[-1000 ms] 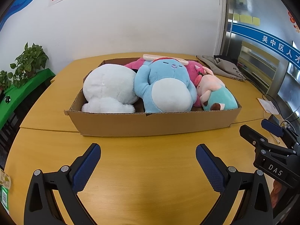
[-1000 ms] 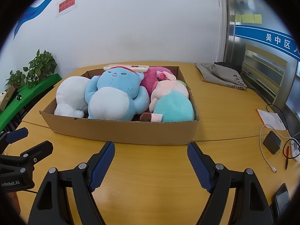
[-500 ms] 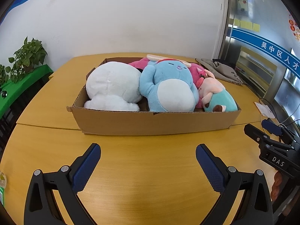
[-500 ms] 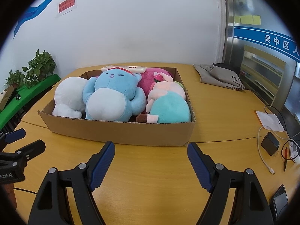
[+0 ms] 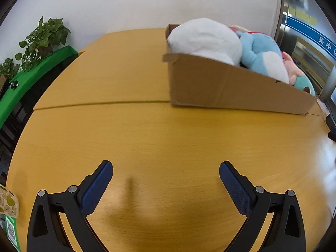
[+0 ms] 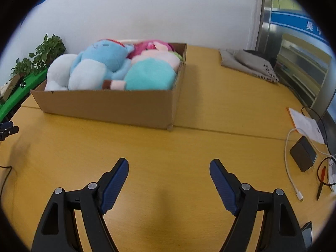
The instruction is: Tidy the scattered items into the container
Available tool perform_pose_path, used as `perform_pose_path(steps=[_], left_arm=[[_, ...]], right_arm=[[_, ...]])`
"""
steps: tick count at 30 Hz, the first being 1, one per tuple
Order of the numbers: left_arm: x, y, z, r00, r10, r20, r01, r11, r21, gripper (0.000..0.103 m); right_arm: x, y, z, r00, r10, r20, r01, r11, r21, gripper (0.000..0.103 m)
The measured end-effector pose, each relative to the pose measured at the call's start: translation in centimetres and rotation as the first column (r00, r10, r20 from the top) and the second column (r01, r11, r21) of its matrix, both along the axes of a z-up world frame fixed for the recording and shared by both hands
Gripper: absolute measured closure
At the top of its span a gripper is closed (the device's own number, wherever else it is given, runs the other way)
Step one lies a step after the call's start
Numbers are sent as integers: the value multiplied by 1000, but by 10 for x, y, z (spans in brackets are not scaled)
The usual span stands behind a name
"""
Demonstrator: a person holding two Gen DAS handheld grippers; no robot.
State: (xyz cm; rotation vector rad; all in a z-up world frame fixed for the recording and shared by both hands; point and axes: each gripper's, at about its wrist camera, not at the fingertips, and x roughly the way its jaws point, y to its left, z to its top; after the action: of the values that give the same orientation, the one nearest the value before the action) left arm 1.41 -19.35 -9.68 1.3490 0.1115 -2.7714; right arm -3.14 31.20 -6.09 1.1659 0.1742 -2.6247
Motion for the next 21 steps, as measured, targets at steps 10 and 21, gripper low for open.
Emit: perform_pose_path(steps=[10,21], left_arm=[[-7,-23,-27,989,-148,24,149,988,-30,0],[-18,-30,-29,938,-346,30,347,938,-24,0]], right_arm=[[5,18,-45,979,193,72,-194,981,12,17],[-10,22,-49,888,448,105,-453,891,27,0]])
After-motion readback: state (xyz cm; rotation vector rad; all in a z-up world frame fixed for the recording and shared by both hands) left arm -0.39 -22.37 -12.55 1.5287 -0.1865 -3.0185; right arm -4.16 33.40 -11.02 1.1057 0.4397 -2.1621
